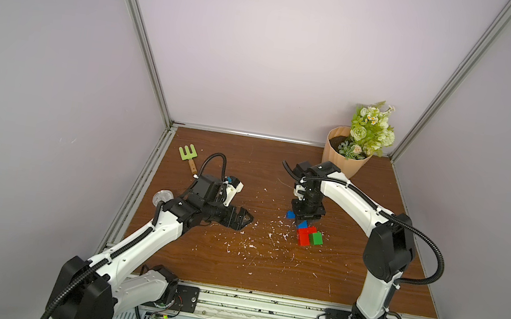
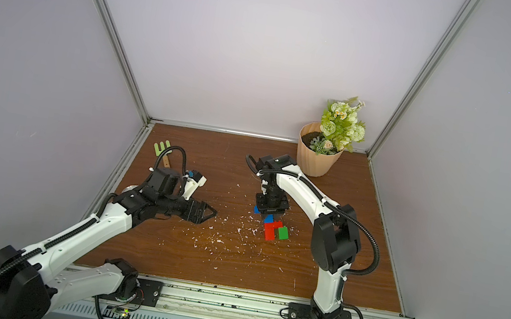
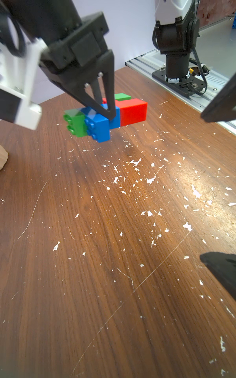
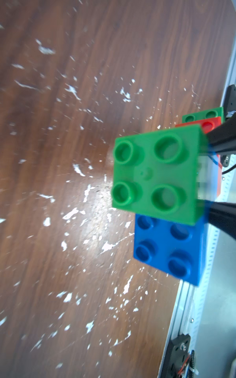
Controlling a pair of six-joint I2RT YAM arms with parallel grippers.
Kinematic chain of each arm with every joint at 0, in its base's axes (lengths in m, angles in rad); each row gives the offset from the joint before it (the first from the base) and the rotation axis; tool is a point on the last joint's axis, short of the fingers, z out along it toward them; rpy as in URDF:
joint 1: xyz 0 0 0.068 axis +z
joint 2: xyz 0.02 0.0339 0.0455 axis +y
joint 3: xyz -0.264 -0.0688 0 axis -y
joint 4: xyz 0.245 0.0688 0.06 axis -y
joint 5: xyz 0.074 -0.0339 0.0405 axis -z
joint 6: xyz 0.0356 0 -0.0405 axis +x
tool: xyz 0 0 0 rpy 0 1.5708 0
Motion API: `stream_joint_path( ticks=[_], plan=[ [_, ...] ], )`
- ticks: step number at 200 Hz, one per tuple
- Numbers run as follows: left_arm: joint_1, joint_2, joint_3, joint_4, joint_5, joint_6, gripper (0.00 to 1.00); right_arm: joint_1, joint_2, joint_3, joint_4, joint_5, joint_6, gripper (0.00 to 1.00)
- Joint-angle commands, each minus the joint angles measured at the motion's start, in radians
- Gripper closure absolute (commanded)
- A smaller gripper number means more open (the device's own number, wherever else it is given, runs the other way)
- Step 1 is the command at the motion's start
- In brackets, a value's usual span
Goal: Assemble a giraffe with lego
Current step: Adjust the lego brick at the center of the board.
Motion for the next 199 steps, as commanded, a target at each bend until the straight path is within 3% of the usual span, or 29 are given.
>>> stream_joint_path(
  ticks=[1, 61, 199],
  plan=[
    [-0.01, -0.007, -0.001, -0.005, 0.025, -0.001, 0.0, -0.004, 0.0, -0.015, -0.041, -0.071, 0.022, 0.85],
    [-0.01, -0.021, -0.006, 0.001, 0.036, -0.005, 0.0, -0.009, 0.03, -0.116, -0.039, -0.104, 0.034, 0.86],
    [-0.01, -0.032, -0.005, 0.004, 0.039, -0.005, 0.0, -0.021, 0.156, -0.046, -0.038, -0.09, 0.031, 0.85]
  ],
)
